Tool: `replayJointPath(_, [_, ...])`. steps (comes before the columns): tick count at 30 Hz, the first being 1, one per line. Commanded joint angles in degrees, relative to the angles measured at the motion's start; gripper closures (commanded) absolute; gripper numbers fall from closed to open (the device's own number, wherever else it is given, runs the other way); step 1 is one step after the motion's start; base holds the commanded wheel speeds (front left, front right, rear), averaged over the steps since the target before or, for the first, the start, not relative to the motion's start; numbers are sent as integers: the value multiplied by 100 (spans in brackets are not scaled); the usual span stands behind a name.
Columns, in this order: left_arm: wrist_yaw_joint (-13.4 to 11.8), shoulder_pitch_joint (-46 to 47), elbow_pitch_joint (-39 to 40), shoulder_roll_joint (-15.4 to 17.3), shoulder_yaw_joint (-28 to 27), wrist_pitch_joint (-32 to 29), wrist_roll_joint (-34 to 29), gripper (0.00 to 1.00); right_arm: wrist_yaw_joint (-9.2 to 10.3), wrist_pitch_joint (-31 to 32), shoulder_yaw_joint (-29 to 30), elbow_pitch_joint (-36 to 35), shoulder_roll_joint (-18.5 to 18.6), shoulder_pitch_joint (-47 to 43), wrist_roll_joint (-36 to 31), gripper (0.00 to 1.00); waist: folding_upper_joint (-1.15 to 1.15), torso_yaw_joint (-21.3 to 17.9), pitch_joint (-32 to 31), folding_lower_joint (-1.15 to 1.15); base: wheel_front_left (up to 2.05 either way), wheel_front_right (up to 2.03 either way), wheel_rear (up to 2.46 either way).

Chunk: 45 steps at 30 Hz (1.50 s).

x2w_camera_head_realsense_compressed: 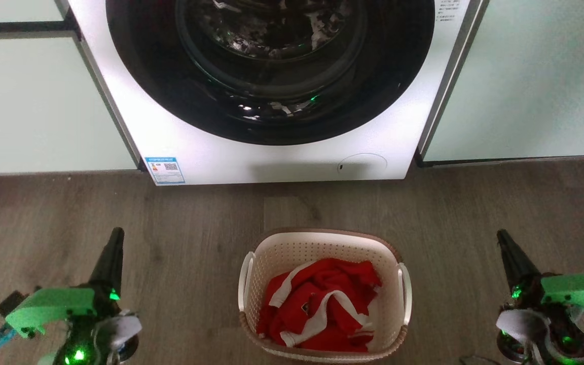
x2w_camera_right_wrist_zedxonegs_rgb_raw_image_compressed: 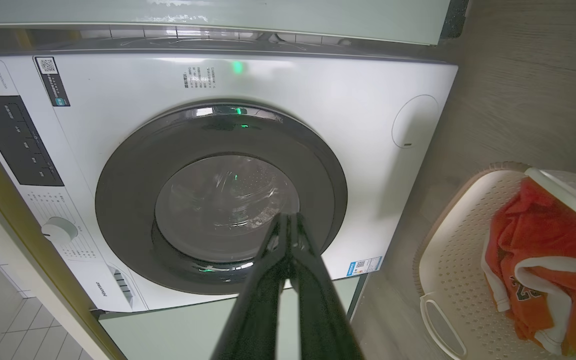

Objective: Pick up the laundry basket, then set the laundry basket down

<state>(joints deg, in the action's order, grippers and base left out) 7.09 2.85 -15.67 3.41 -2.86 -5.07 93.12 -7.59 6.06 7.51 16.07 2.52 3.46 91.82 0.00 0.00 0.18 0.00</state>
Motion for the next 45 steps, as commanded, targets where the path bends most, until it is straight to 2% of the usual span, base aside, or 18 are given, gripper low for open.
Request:
replayJointPath(1, [40,323,166,39,-240,-40,10,100,10,48,-92,-204,36,273,29,100,0,0,-1,0,0,0,0])
replayJointPath(45, [40,328,165,-2,-297,-87,-38,100,10,46,-95,-204,36,272,32,100,0,0,-1,0,0,0,0])
